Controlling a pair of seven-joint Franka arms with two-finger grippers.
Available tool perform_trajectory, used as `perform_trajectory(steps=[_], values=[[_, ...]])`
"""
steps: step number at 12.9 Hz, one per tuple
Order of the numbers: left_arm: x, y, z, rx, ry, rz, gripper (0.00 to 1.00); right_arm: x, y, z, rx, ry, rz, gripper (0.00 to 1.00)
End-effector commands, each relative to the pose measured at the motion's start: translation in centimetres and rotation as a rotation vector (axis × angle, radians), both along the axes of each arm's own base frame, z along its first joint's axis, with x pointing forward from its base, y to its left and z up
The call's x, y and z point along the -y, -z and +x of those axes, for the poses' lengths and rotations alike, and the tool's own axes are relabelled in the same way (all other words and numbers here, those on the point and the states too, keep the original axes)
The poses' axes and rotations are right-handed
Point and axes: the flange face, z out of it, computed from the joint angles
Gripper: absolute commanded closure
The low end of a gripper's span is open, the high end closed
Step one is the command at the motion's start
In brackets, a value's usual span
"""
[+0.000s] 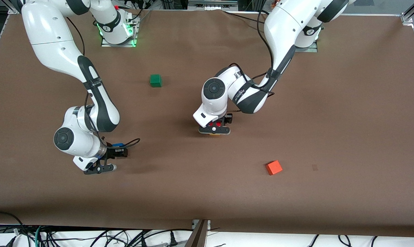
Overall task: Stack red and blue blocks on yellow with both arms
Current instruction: 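Lower the red cube onto the yellow cube while the right gripper grasps the blue cube, then open and withdraw the left gripper while the right gripper lifts the blue cube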
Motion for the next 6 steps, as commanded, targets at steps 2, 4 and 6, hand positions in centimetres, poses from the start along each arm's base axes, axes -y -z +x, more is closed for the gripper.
perform_trajectory(steps=[2,4,6], values=[[-1.9,-5.1,2.3,0.026,-0.038,0.039,0.00,0.2,-0.4,0.1,0.009,0.006,0.016,0.69],[-3.7,-9.0,4.0,0.005,-0.078,0.077,0.00,-0.6,-1.7,0.4,0.013,-0.002,0.018,0.69],[-7.4,-13.8,6.8,0.012,-0.145,0.083,0.00,-1.4,-2.6,0.3,-0.011,-0.007,0.020,0.69]])
